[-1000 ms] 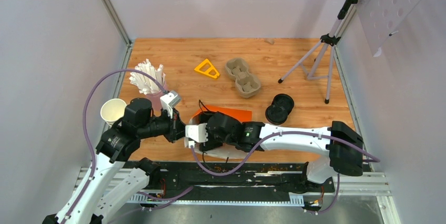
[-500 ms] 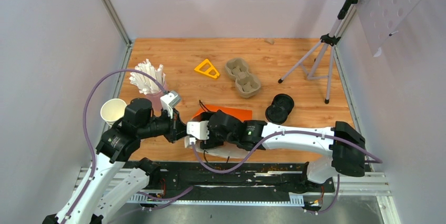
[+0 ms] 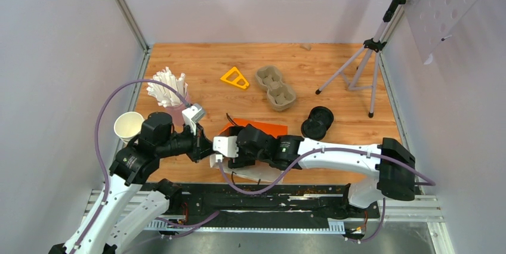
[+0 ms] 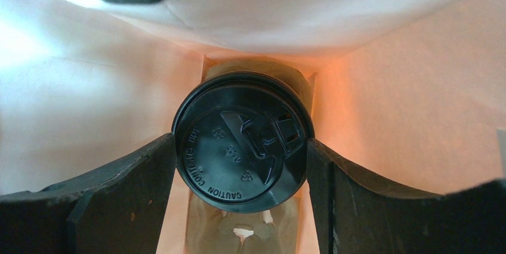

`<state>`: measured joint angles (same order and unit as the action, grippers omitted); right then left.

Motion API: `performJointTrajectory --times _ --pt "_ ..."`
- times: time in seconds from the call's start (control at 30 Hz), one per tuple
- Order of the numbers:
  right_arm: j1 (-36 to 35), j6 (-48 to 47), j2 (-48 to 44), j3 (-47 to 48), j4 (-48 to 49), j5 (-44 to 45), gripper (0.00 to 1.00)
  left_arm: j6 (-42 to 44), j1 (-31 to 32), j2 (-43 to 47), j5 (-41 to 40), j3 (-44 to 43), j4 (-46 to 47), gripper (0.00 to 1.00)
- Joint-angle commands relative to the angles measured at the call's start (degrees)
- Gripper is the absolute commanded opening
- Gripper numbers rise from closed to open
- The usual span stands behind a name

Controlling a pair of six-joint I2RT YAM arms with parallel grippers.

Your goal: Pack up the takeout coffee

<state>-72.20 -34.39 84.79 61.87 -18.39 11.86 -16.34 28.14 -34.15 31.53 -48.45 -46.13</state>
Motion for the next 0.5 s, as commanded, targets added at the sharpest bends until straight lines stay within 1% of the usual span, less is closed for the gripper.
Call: performJointTrajectory --times 0.0,0.37,0.47 --pt "0.31 2.50 2.37 2.88 -1.93 1.66 0.71 0.03 0.07 0.49 1.42 0.34 1.38 0.01" --pt "0.38 5.76 5.67 2.91 -1.43 2.85 0.72 -0.71 0.12 0.65 1.96 1.42 2.35 0.01" --pt "0.39 6.27 5.43 1.94 -0.64 3.70 0.74 -0.71 0.07 0.35 1.96 1.60 2.38 0.01"
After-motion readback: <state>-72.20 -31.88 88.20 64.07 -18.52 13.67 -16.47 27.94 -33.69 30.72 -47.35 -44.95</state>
